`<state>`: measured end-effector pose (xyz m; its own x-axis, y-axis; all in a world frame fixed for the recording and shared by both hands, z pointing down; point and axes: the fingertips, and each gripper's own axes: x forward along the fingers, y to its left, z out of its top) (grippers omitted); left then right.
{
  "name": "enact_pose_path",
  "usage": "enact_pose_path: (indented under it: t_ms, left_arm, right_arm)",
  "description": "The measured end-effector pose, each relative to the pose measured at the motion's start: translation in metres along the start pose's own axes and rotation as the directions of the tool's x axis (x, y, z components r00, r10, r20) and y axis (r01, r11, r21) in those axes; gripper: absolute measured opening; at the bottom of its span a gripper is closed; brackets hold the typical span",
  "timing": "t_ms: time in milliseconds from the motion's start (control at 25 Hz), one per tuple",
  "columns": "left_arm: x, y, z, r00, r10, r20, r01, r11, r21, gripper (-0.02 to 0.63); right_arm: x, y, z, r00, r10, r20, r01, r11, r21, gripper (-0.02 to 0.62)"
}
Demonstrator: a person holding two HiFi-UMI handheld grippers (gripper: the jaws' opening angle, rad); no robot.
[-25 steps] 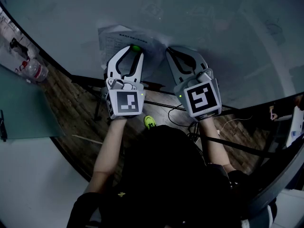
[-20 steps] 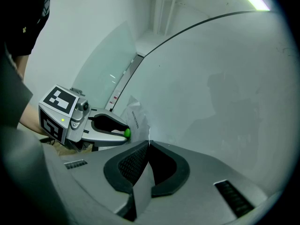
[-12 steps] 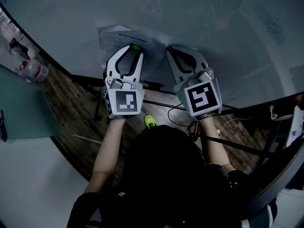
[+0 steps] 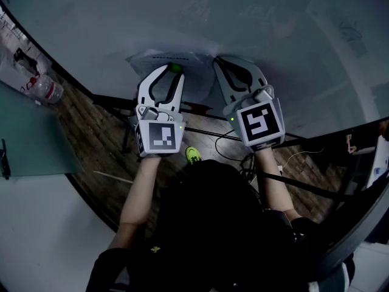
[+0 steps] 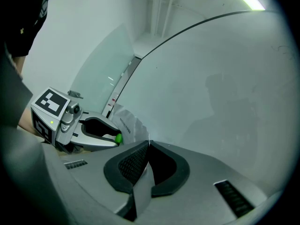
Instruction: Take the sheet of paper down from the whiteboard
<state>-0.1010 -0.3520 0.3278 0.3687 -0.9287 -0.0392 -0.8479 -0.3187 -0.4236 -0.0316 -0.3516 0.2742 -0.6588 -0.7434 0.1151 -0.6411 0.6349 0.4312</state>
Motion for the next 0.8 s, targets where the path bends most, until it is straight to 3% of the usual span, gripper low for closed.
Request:
enact_pose_path:
  t_ms: [360, 800]
  left_arm:
    - [-0.030, -0.009, -0.011, 0.999, -0.015, -0.041, 0.015, 1.000, -0.005, 0.135]
    - [-0.045, -0.008, -0.007, 1.000, -0.007, -0.028, 0.007, 1.000, 0.009, 0.135]
  right_arm:
    - [-0.001, -0.001, -0.002, 1.000, 0.004, 0.004, -0.004, 1.000, -0.010, 0.017]
    - [-0.009, -0.001, -0.003, 1.000, -0.005, 0.004, 0.005, 1.000, 0.025, 0.017]
